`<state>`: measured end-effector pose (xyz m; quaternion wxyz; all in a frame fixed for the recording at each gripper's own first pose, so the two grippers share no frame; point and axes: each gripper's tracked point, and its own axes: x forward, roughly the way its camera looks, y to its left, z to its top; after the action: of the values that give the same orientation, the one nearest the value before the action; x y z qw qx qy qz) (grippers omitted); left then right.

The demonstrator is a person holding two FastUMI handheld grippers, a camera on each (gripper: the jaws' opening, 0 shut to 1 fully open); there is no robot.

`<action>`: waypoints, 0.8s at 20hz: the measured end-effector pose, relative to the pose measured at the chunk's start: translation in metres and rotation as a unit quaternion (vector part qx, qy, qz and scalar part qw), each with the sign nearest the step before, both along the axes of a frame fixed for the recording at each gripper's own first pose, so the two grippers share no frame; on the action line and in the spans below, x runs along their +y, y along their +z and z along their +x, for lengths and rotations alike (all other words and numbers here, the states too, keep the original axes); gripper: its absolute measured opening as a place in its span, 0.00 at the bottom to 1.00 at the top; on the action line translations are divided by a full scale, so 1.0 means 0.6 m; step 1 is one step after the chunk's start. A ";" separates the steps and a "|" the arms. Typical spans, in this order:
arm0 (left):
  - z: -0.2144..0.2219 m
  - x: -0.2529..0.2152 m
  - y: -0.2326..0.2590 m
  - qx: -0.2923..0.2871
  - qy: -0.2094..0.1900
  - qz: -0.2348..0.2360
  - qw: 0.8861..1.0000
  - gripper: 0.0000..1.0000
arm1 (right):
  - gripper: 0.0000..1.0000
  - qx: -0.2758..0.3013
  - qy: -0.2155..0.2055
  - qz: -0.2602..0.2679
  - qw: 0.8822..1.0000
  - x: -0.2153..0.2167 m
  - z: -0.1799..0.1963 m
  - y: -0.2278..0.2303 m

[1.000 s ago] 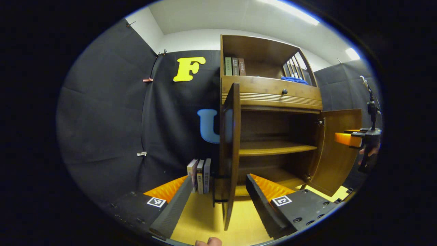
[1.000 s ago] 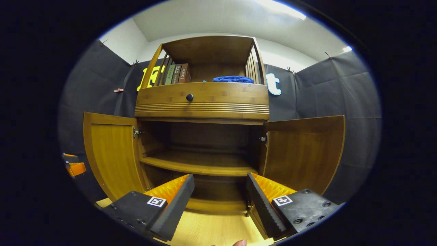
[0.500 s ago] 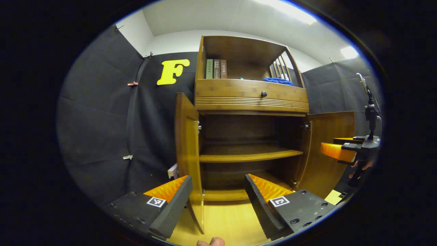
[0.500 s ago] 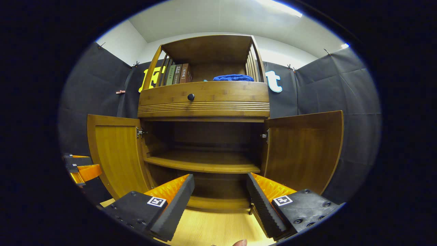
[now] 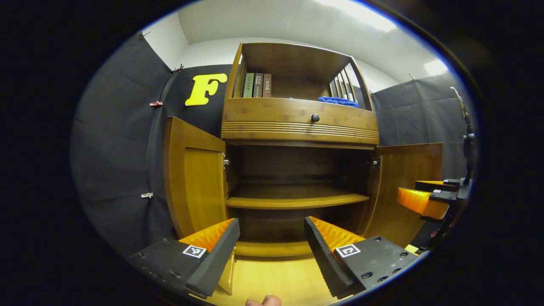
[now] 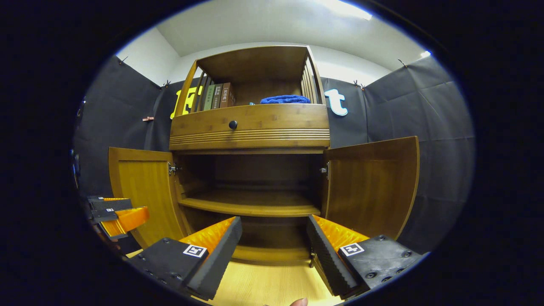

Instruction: Open the right door of the double-door shoe cabinet with the right hand, and open the left door with the left hand.

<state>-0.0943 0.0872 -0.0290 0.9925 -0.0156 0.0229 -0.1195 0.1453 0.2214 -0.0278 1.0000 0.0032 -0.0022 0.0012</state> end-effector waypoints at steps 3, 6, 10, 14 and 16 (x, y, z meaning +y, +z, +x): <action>0.002 -0.017 0.005 -0.003 -0.004 0.002 1.000 0.95 | 0.98 0.001 -0.004 -0.013 1.000 -0.007 0.000 -0.002; 0.002 -0.021 0.006 -0.004 0.002 0.006 1.000 0.94 | 0.97 0.006 0.006 -0.007 1.000 -0.001 -0.005 -0.006; 0.002 -0.021 0.007 -0.003 0.006 0.006 1.000 0.95 | 0.99 0.013 0.002 0.004 1.000 -0.005 -0.010 -0.010; -0.002 -0.023 0.006 -0.001 0.004 0.007 1.000 0.95 | 1.00 0.010 -0.003 0.003 1.000 -0.008 -0.011 -0.009; -0.005 -0.024 0.004 0.001 0.003 0.005 1.000 0.95 | 0.99 0.010 -0.003 0.003 1.000 -0.006 -0.012 -0.009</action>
<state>-0.0972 0.0728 -0.0265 0.9929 -0.0108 0.0240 -0.1161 0.1380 0.2175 -0.0334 0.9999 0.0066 0.0074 -0.0017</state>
